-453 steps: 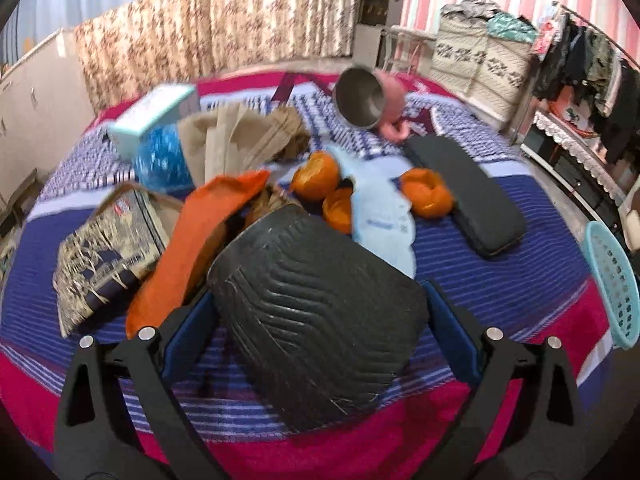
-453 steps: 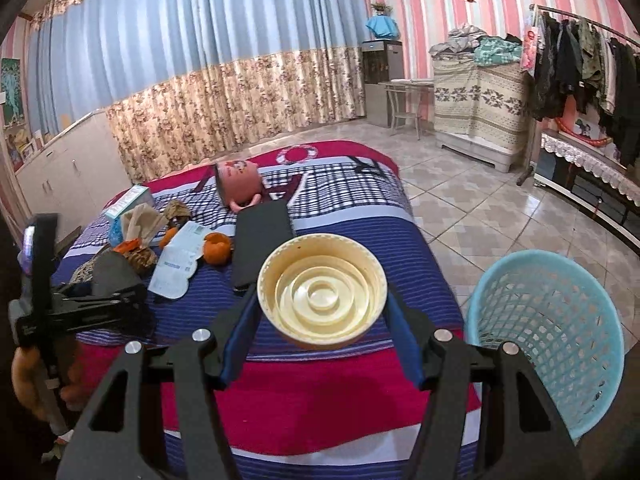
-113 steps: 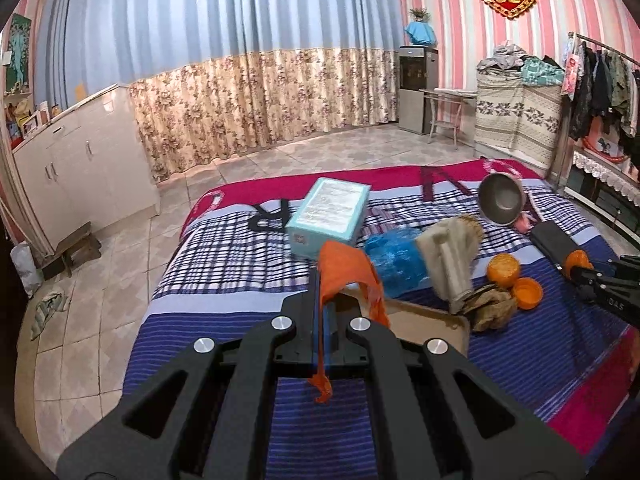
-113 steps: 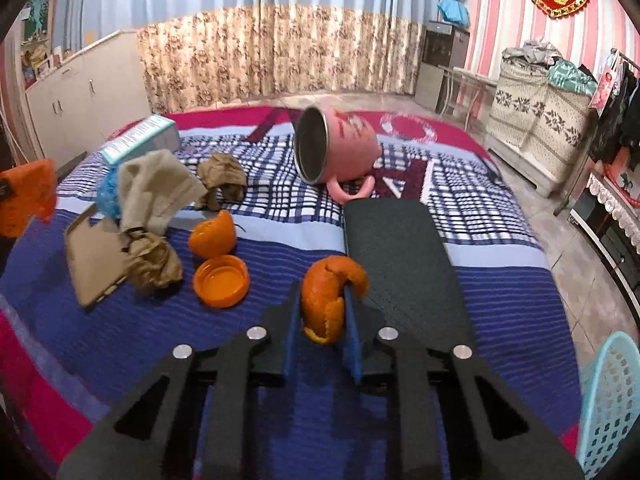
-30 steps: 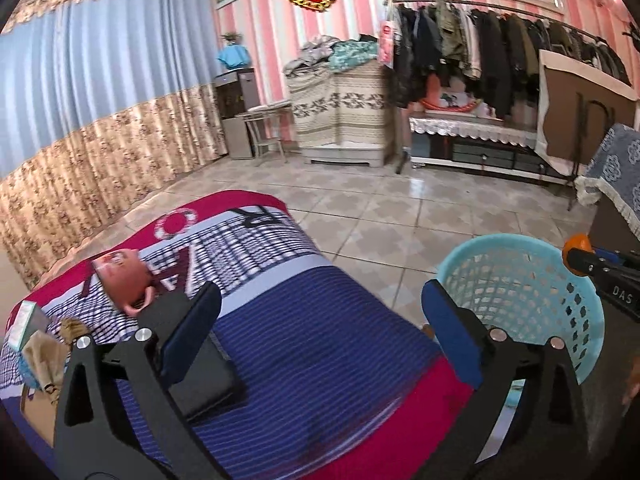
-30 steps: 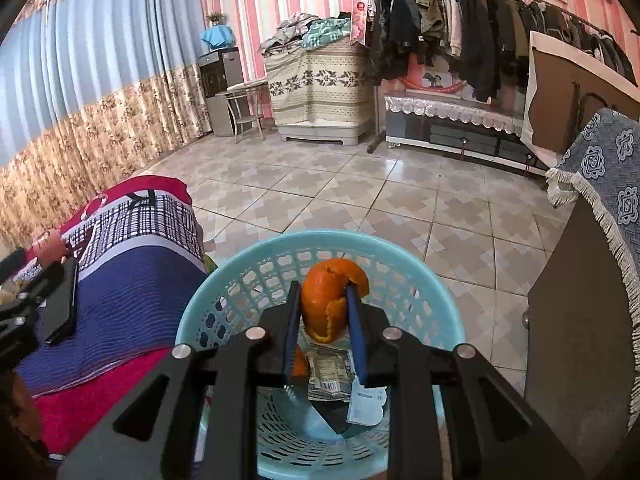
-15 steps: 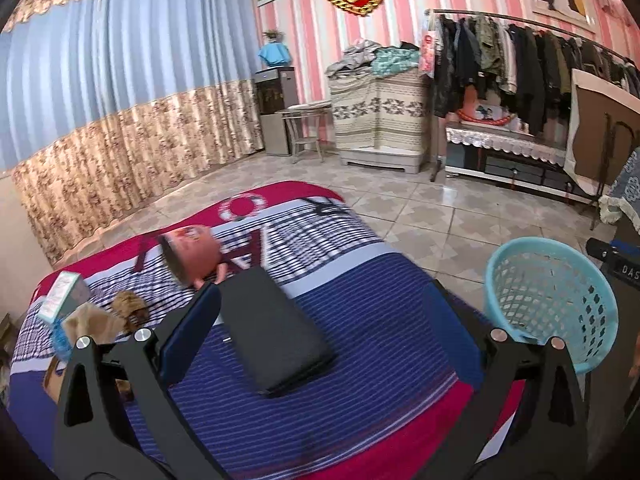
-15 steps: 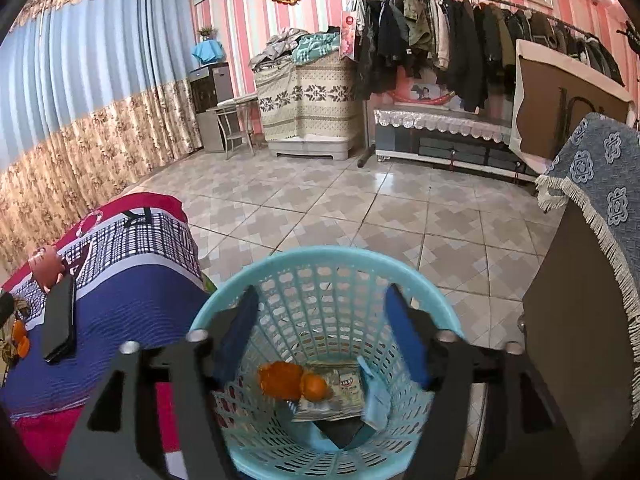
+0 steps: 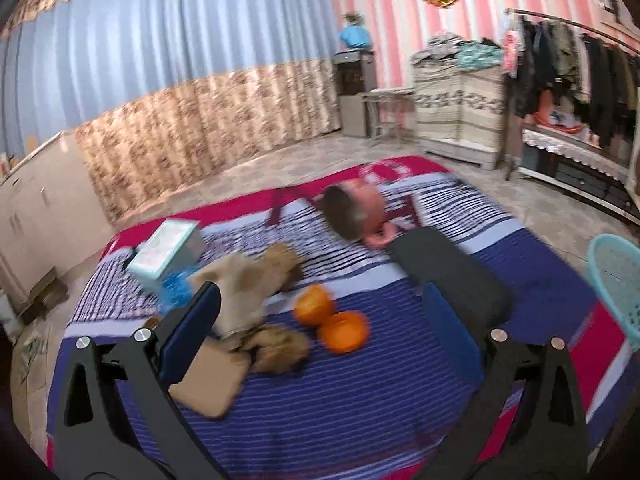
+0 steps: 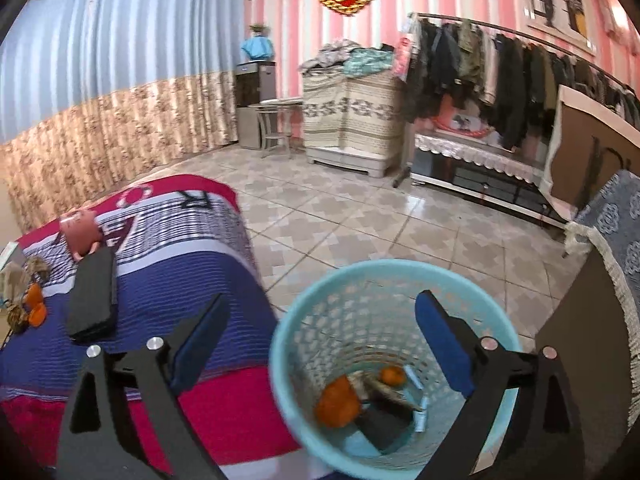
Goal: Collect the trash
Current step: 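Grasp the brown knit cloth with the left gripper while the right moves to the orange lid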
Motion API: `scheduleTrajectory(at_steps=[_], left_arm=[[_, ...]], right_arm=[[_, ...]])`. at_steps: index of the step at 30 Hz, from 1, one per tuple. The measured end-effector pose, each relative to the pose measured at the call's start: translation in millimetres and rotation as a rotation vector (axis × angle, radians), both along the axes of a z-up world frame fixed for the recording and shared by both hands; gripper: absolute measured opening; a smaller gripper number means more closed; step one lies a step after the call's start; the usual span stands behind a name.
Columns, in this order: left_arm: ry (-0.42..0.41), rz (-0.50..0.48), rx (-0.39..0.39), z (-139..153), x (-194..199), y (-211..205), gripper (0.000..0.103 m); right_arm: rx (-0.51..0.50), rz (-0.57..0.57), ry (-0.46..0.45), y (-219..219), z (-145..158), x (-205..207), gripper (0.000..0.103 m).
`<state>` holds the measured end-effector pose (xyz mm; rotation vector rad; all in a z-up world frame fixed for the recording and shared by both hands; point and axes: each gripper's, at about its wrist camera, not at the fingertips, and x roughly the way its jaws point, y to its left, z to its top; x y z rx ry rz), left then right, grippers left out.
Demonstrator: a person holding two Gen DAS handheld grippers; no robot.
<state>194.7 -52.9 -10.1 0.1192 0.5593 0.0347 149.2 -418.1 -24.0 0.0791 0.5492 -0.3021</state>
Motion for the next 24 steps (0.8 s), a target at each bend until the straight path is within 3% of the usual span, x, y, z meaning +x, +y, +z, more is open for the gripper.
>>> scheduleTrajectory(at_steps=[4, 6, 8, 15, 17, 20, 24], left_arm=[[0.044, 0.036, -0.039, -19.3, 5.9, 38.4, 0.097], [0.059, 0.045, -0.035, -28.6, 7.0, 47.0, 0.092], [0.098, 0.037, -0.036, -41.9, 12.8, 50.7, 0.081], [0.183, 0.005, -0.051, -68.9, 30.9, 44.1, 0.059], [0.203, -0.007, -0.044, -73.7, 36.7, 40.0, 0.046], [0.198, -0.021, -0.043, -74.0, 37.3, 38.9, 0.034], [0.156, -0.026, -0.001, -66.5, 25.6, 37.0, 0.028]], right_arm=[[-0.051, 0.037, 0.026, 28.1, -3.2, 7.1, 0.092], [-0.053, 0.053, 0.040, 38.1, -5.6, 10.7, 0.092], [-0.039, 0.077, 0.047, 47.9, -7.3, 14.4, 0.092], [-0.041, 0.158, 0.087, 84.6, -16.9, 29.3, 0.092], [-0.019, 0.179, 0.086, 94.2, -17.2, 32.7, 0.092], [0.020, 0.219, 0.080, 106.8, -17.4, 34.3, 0.092], [0.030, 0.286, 0.089, 135.9, -21.4, 38.6, 0.092]])
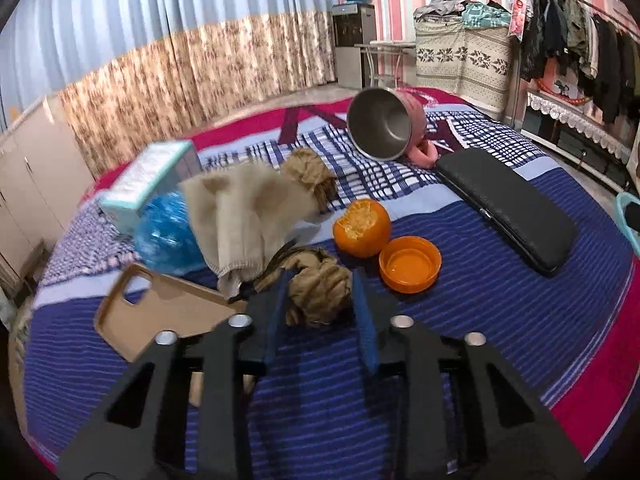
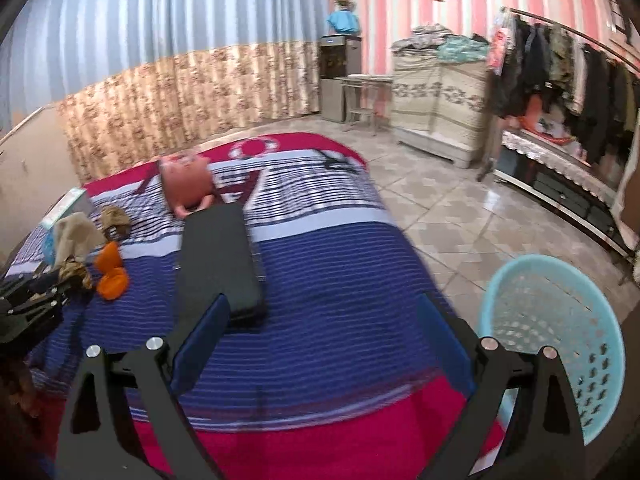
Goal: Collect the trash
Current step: 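Grasp the brown knit cloth with the left gripper while the right moves to the orange lid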
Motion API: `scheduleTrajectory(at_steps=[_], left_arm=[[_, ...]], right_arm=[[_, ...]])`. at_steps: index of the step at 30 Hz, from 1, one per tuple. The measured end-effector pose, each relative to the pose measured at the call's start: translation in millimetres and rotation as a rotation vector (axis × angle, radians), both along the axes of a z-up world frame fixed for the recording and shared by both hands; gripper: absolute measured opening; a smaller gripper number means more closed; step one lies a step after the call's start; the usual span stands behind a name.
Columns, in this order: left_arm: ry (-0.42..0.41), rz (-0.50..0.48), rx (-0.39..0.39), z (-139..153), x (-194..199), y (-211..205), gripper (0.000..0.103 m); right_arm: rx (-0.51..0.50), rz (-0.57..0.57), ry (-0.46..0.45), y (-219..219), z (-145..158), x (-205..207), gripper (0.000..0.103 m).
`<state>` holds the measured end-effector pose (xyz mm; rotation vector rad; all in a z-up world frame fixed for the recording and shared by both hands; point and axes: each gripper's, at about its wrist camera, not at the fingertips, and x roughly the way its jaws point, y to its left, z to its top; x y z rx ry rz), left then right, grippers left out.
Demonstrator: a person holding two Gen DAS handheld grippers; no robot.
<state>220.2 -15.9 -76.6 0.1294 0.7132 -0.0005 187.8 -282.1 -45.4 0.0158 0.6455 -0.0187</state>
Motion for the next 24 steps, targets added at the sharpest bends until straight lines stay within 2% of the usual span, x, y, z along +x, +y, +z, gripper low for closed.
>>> scheduleTrajectory(at_steps=[4, 8, 10, 13, 17, 20, 24], left_arm=[[-0.050, -0.005, 0.011, 16.2, -20.5, 7.9, 0.027], [-0.085, 0.030, -0.004, 28.8, -42.4, 33.6, 0.027], [-0.109, 0.067, 0.020, 31.6, -51.5, 48.4, 0.027], [-0.111, 0.144, 0.023, 28.8, -58.8, 81.3, 0.027], [-0.103, 0.240, -0.004, 23.6, -56.4, 120.4, 0.027], [-0.096, 0.305, -0.013, 14.7, -51.9, 140.5, 0.027], [-0.073, 0.360, -0.073, 0.2, -49.6, 159.6, 0.027]], right_arm=[[-0.055, 0.073, 0.000, 32.5, -2.7, -1.7, 0.092], [-0.040, 0.142, 0.001, 55.2, -2.0, -6.8, 0.092], [-0.025, 0.184, 0.006, 69.6, -3.5, -6.6, 0.092], [-0.046, 0.222, 0.015, 89.0, -6.4, -2.2, 0.092], [-0.001, 0.286, 0.048, 113.1, -8.3, 7.9, 0.092], [-0.048, 0.333, 0.057, 140.2, -11.0, 17.3, 0.092], [-0.088, 0.369, 0.078, 164.9, -20.6, 33.7, 0.091]])
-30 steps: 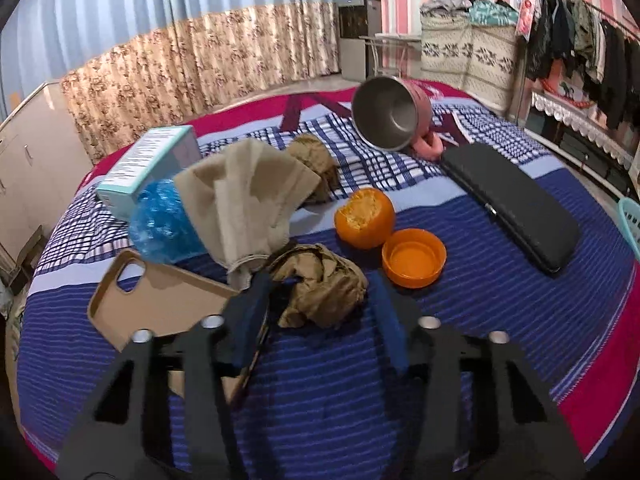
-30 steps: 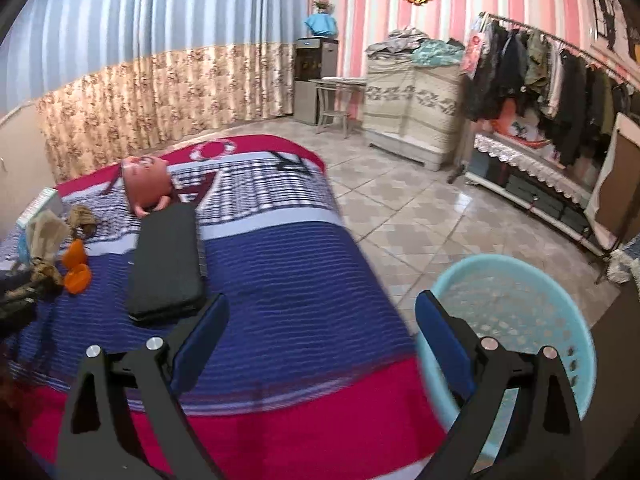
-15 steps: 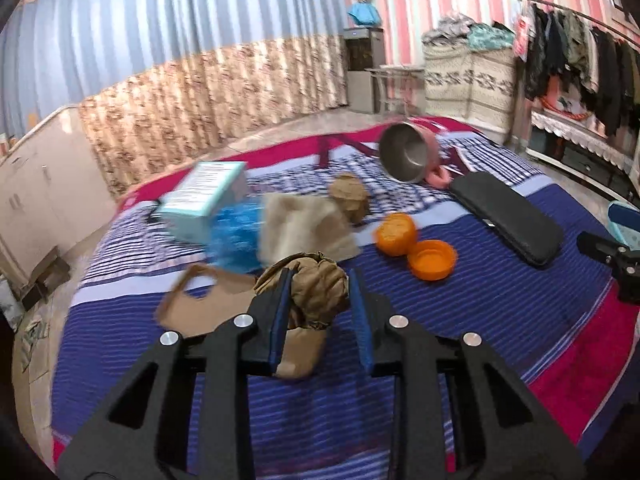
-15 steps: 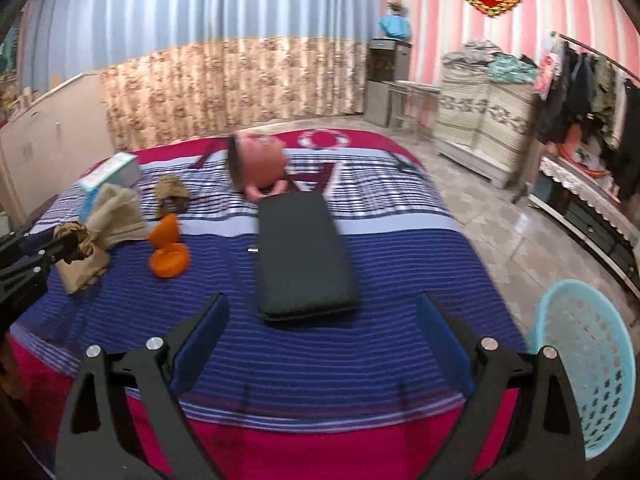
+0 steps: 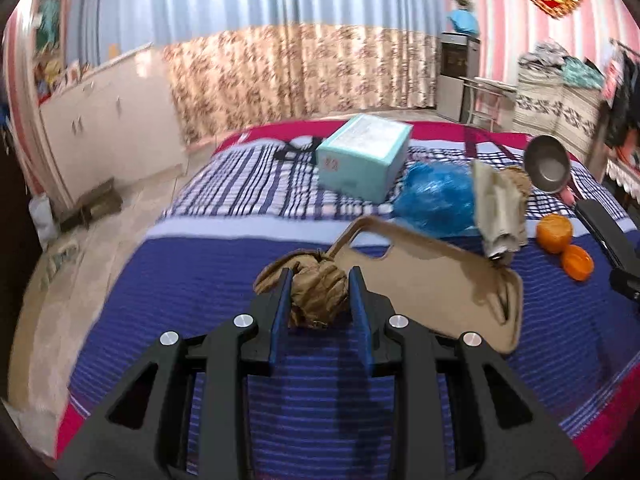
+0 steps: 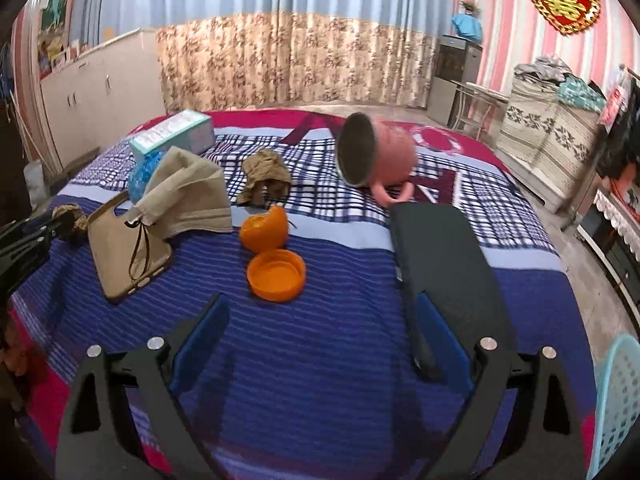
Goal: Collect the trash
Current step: 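Grasp the brown knit cloth with the left gripper while the right moves to the orange lid, then grasp the orange plastic lid with the right gripper and carry it to the basket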
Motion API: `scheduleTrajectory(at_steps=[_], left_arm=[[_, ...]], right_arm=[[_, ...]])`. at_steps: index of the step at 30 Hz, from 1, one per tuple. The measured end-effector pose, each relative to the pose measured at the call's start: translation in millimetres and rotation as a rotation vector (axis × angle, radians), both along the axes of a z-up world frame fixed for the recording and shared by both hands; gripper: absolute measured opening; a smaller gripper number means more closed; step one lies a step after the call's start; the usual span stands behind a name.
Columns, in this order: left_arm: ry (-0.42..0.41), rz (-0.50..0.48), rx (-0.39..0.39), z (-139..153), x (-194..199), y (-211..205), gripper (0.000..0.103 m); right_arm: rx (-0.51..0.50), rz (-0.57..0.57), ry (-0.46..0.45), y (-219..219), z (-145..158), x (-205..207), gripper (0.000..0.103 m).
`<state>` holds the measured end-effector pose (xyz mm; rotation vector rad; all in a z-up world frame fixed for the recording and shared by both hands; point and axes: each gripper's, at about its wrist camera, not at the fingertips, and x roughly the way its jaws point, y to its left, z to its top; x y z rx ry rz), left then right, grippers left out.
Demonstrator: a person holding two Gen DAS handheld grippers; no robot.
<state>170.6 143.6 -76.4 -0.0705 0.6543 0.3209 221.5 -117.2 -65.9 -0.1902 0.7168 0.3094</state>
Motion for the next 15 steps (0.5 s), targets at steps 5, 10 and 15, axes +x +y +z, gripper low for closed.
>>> scheduleTrajectory(at_steps=[5, 10, 15], left_arm=[[-0.016, 0.011, -0.012, -1.5, 0.2, 0.9, 0.027], [-0.021, 0.009, -0.008, -1.6, -1.9, -2.6, 0.027], [-0.021, 0.009, -0.008, -2.6, -1.6, -2.5, 0.027]], right_arm=[[0.025, 0.021, 0.072, 13.8, -10.3, 19.3, 0.075], [0.030, 0.040, 0.138, 34.6, -28.1, 31.7, 0.060], [0.021, 0.051, 0.120, 34.2, -24.9, 28.3, 0.040]])
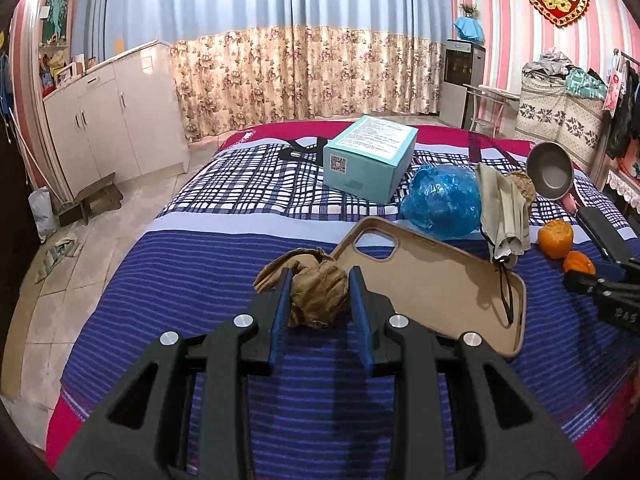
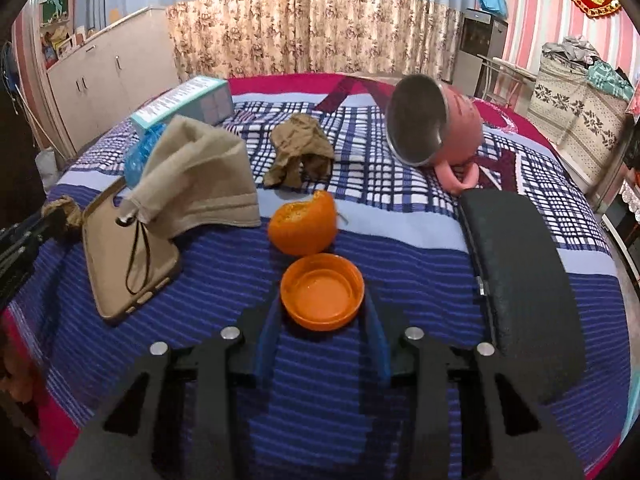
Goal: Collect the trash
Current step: 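Grasp the orange plastic lid with the right gripper and carry it to the basket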
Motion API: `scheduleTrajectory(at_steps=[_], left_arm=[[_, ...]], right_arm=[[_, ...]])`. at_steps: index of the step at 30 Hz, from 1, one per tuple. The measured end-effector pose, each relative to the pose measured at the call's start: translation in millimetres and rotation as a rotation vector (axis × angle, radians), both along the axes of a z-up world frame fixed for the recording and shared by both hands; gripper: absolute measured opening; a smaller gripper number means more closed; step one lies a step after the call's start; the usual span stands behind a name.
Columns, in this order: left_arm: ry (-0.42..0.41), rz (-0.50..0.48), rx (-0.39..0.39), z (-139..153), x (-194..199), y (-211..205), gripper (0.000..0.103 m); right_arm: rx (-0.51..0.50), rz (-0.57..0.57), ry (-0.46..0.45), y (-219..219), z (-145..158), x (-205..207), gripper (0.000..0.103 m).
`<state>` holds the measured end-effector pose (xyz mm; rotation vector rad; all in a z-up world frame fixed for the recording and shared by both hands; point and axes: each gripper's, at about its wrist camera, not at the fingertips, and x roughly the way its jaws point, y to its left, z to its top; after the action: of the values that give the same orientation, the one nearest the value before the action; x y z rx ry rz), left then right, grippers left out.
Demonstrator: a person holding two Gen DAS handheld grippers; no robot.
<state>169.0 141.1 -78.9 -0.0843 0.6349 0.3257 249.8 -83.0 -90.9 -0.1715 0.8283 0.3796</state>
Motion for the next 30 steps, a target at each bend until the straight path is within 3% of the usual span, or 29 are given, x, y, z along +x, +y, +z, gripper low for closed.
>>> scheduleTrajectory(at_steps=[7, 13, 17, 24, 30], left_arm=[[-0.002, 0.001, -0.001, 0.2, -1.8, -0.1, 0.027], [0.005, 0.006, 0.029, 5.1, -2.1, -2.3, 0.027], [-0.019, -0.024, 0.032, 23.5, -3.5, -15.6, 0.027], [-0.090, -0.155, 0.049, 62.0, -1.4, -72.8, 0.027], [-0.147, -0.332, 0.043, 88.7, 6.0, -158.0, 0.027]], right_arm=[[0.011, -0.061, -0.068, -47.1, 31.6, -26.5, 0.040], [0.009, -0.192, -0.149, -121.2, 65.7, -56.9, 0.040], [0.014, -0.313, -0.193, -183.5, 78.5, -74.3, 0.040], [0.027, -0.538, -0.222, -287.2, 80.0, -96.3, 0.040], [0.023, -0.671, -0.220, -348.8, 73.8, -109.9, 0.040]])
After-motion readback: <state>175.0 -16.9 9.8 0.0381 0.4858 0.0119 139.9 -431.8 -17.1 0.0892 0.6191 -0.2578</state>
